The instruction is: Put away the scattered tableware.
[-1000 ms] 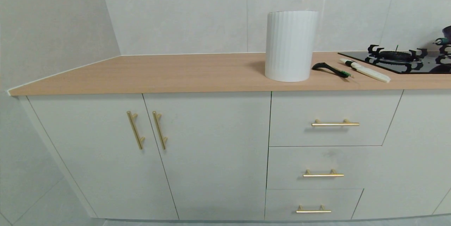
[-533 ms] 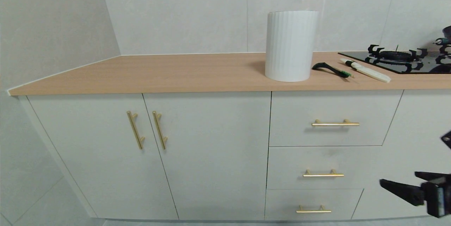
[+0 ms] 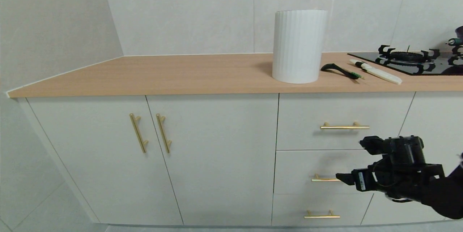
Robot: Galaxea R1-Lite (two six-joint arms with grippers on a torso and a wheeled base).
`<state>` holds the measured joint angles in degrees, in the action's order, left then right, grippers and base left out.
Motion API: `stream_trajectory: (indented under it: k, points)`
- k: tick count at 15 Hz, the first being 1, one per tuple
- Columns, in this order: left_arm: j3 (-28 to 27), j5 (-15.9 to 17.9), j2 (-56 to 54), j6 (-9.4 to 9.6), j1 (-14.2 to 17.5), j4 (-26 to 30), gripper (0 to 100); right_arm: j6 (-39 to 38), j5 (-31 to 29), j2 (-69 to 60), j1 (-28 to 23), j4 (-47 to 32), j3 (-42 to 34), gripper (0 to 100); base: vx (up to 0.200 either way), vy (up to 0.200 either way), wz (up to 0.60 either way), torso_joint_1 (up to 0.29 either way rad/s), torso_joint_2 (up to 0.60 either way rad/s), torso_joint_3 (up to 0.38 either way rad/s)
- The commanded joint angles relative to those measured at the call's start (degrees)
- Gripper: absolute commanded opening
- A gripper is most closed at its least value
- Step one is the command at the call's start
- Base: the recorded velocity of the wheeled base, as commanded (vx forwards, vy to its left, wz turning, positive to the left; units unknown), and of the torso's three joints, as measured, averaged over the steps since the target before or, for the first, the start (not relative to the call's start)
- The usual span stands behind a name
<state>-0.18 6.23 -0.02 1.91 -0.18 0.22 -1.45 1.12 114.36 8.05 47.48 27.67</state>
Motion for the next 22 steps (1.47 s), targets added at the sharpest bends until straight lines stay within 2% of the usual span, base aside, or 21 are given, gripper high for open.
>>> stream_trajectory:
  k: [1,3,7,10,16,22]
  points:
    - [0.01,-0.08,0.02,0.02,0.01,0.04,100,0.04,-1.47,14.93,-0.49,9.91,0.54,100,0.000,0.000,0.00,0.000,0.00,0.000]
    - [0.01,0.01,0.02,0.02,0.01,0.04,100,0.13,-2.53,20.11,-1.37,16.59,0.80,100,0.000,0.000,0.00,0.000,0.00,0.000]
    - [0.01,0.01,0.02,0.02,0.01,0.04,100,-0.31,-4.37,24.77,-2.07,18.52,4.85,100,0.000,0.000,0.00,0.000,0.00,0.000]
    - [0.01,-0.08,0.02,0.02,0.01,-0.04,100,-1.45,-5.52,28.02,-2.07,23.27,7.48,100,0.000,0.000,0.00,0.000,0.00,0.000]
    - [0.01,0.01,0.02,0.02,0.01,0.04,100,-1.89,-7.54,31.10,-2.07,23.62,11.18,100,0.000,0.000,0.00,0.000,0.00,0.000]
    - [0.01,-0.08,0.02,0.02,0.01,0.04,100,-1.89,-7.54,31.10,-2.07,23.18,11.26,100,0.000,0.000,0.00,0.000,0.00,0.000]
